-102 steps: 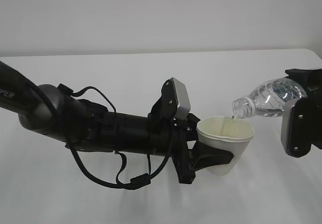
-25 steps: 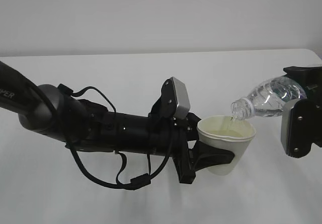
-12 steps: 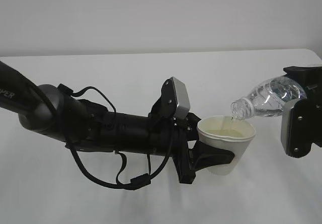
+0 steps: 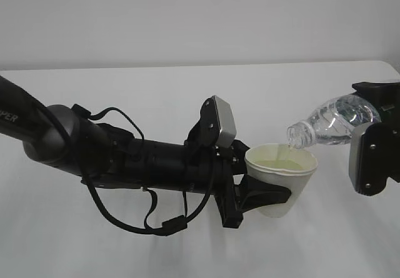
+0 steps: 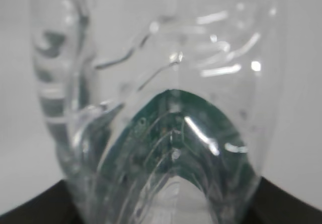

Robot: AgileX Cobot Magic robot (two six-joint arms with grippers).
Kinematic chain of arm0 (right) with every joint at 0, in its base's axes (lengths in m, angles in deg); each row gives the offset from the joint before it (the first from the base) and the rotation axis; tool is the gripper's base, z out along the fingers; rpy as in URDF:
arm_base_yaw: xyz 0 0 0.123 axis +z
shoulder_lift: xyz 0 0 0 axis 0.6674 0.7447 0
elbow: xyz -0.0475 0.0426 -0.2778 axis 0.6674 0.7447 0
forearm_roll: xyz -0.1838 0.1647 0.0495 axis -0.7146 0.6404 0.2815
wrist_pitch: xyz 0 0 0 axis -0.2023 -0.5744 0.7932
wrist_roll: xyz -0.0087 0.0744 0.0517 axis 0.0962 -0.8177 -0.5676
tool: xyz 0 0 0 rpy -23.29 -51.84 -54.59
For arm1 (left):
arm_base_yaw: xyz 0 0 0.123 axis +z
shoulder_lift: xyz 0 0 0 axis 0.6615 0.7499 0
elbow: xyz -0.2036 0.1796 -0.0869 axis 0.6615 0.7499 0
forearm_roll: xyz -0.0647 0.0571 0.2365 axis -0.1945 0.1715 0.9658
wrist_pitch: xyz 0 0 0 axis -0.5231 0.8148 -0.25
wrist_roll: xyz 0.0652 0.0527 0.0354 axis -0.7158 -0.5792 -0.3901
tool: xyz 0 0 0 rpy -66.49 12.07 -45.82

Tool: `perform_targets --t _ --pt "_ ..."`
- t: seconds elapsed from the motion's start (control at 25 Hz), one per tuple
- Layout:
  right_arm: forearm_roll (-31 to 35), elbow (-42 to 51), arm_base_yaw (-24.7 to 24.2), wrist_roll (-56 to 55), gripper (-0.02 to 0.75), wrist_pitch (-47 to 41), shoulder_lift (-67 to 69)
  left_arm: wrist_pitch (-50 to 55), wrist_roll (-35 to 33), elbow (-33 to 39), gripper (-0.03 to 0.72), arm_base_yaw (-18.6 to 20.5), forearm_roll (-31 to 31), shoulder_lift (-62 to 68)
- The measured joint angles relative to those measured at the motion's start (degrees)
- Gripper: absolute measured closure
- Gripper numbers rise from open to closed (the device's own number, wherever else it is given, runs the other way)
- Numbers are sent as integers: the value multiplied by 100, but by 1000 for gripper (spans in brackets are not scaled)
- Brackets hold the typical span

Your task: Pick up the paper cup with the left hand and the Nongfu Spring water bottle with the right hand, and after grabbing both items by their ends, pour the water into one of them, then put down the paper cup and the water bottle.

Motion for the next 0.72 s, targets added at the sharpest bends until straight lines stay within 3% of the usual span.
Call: perform_targets --t 0.72 --pt "0 0 0 0 335 27 0 -10 0 0 307 0 0 0"
